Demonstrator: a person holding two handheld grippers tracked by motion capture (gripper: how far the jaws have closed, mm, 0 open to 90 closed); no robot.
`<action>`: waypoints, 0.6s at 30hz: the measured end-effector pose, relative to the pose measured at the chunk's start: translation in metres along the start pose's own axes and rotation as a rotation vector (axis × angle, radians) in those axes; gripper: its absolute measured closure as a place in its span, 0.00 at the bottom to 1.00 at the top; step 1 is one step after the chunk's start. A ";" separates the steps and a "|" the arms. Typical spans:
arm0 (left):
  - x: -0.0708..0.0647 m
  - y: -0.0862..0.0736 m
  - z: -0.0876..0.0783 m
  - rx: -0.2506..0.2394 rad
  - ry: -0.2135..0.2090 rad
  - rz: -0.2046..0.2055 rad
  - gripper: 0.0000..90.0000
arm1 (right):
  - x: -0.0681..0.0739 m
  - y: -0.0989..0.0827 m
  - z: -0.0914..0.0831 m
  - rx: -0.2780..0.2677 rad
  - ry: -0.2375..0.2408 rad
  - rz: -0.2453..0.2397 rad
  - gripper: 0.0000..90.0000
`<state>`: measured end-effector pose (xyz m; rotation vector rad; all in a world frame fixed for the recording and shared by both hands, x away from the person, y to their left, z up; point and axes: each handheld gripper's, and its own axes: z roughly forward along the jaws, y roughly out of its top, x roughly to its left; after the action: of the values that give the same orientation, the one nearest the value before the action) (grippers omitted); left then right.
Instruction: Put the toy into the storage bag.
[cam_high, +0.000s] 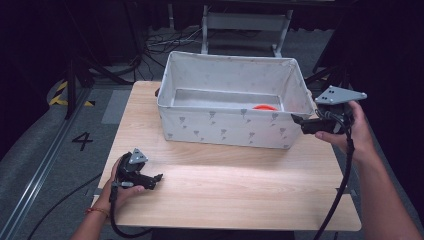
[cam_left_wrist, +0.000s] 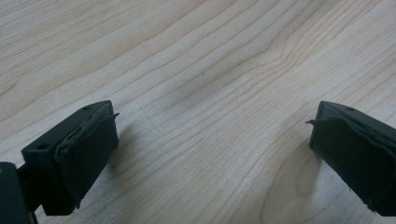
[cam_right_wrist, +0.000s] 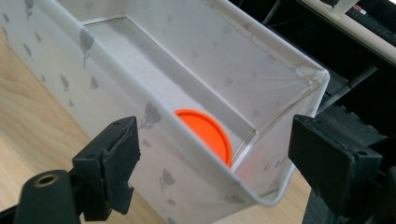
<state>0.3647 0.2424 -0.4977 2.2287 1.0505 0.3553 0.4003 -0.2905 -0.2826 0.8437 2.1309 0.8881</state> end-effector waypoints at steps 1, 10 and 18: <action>0.000 0.000 0.000 0.001 0.000 -0.001 0.02 | 0.003 -0.005 -0.003 -0.003 0.001 0.000 0.19; 0.000 0.000 0.000 0.000 0.000 -0.001 0.02 | 0.018 -0.039 -0.019 0.005 -0.001 -0.005 0.19; 0.000 0.000 0.000 0.001 0.000 -0.001 0.02 | 0.031 -0.069 -0.022 0.027 -0.013 -0.014 0.19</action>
<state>0.3647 0.2424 -0.4976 2.2293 1.0518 0.3545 0.3451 -0.3134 -0.3337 0.8448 2.1398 0.8459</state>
